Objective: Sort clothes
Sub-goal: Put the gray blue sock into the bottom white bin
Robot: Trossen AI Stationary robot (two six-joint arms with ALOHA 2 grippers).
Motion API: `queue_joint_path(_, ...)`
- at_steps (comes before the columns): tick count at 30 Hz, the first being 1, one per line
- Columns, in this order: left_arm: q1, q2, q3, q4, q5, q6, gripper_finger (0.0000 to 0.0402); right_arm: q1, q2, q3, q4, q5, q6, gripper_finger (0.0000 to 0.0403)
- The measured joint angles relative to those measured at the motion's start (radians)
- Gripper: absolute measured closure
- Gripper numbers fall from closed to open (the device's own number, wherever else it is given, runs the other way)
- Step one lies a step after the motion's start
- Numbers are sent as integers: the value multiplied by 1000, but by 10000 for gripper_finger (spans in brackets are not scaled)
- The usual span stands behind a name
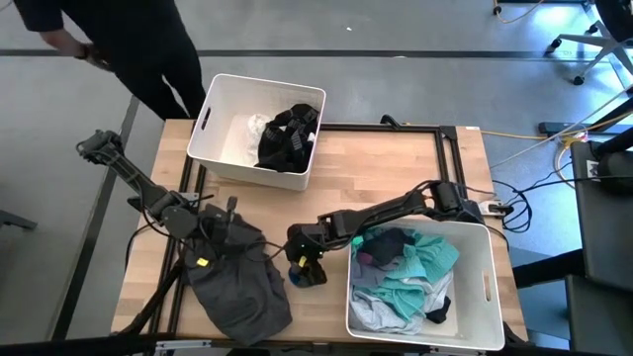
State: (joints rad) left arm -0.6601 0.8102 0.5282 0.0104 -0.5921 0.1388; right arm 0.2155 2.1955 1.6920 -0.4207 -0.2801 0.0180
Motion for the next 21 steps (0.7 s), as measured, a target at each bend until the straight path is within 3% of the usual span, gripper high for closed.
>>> queue_joint_path(6, 35, 5, 0, 47, 1, 54, 244, -3, 32, -1, -42, 180, -18, 151)
queue_joint_path(15, 93, 5, 0, 181, 5, 203, 243, -7, 93, 2, -22, 130, -75, 152)
queue_joint_path(18, 104, 5, 0, 188, 12, 185, 243, -7, 106, 4, -23, 131, -75, 176)
queue_joint_path(21, 104, 5, 0, 183, 12, 169, 243, -7, 107, 4, -29, 138, -77, 230)
